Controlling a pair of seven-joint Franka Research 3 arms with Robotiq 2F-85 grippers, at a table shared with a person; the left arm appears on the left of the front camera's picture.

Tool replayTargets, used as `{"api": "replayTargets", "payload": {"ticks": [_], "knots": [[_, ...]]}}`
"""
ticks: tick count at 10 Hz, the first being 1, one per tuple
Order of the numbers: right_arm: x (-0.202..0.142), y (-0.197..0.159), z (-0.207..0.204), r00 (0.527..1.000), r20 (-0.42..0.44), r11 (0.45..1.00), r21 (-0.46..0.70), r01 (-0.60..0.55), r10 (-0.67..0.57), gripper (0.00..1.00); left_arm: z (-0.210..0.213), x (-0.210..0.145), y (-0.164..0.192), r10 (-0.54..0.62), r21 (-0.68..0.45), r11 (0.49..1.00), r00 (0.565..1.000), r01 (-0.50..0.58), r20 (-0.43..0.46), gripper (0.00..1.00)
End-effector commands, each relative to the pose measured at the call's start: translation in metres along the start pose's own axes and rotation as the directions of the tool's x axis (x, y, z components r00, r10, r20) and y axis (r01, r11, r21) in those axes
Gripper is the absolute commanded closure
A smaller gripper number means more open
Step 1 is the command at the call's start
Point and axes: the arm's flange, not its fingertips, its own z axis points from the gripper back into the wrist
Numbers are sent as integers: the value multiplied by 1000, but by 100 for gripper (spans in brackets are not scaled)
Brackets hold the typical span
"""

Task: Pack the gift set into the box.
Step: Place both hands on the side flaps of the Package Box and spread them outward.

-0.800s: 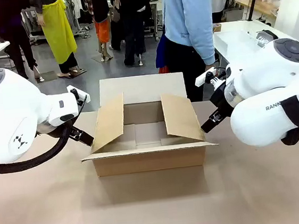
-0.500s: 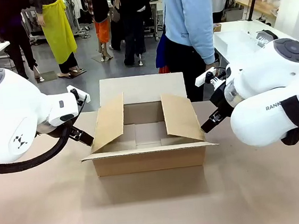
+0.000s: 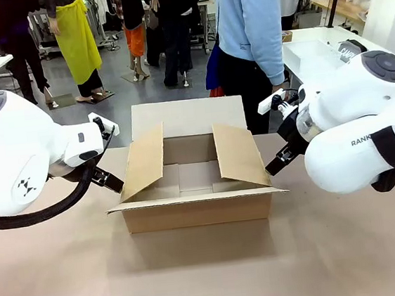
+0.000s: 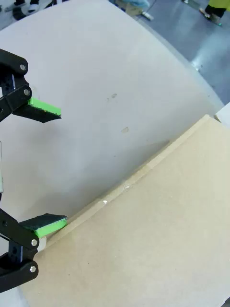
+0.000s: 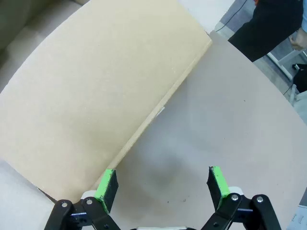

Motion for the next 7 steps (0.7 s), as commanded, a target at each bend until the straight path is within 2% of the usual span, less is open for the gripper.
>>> {"api": "replayTargets", "payload": {"ticks": [1,7], "knots": [[0,0,0,1000,0,1000,0,0,0,0,0,0,0,-1,0,1000,1000,1,1,0],[0,0,0,1000,0,1000,0,0,0,0,0,0,0,-1,0,1000,1000,1,1,0]]}}
